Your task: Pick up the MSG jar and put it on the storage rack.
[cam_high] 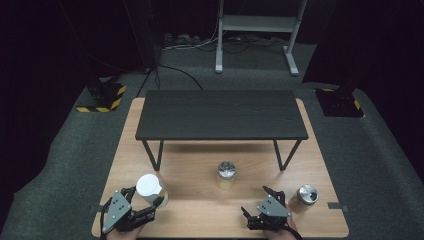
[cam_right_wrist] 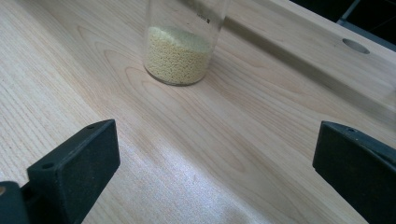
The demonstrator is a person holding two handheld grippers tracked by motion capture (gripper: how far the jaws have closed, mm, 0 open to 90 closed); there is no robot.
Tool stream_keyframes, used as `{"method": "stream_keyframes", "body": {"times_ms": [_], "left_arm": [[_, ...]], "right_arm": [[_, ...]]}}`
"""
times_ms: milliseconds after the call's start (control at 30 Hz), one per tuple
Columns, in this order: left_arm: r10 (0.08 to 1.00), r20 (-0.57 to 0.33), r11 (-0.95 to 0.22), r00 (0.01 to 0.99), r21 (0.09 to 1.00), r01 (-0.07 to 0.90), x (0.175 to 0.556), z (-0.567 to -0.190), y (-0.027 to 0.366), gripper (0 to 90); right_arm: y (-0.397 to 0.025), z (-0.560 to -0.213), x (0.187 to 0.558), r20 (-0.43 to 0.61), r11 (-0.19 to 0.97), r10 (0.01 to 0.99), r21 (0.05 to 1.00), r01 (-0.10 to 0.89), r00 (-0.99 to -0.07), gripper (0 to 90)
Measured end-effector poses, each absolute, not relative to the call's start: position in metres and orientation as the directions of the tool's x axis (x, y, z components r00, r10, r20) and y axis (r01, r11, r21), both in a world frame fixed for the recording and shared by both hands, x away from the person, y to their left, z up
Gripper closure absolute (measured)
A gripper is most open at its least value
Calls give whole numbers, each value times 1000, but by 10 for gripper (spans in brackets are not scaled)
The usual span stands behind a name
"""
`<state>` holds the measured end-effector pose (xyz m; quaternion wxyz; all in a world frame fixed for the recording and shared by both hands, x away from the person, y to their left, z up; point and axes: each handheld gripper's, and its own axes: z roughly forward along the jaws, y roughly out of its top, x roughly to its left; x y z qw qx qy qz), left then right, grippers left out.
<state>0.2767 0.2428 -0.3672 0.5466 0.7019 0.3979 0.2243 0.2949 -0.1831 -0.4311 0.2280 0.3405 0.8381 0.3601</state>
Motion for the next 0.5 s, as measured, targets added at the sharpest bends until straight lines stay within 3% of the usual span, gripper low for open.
{"method": "stream_keyframes", "body": {"times_ms": [500], "left_arm": [[800, -83, -81, 594, 966, 245, 297, -313, 228, 301]], "right_arm": [[-182, -431, 294, -145, 519, 729, 754, 402, -669, 1]]}}
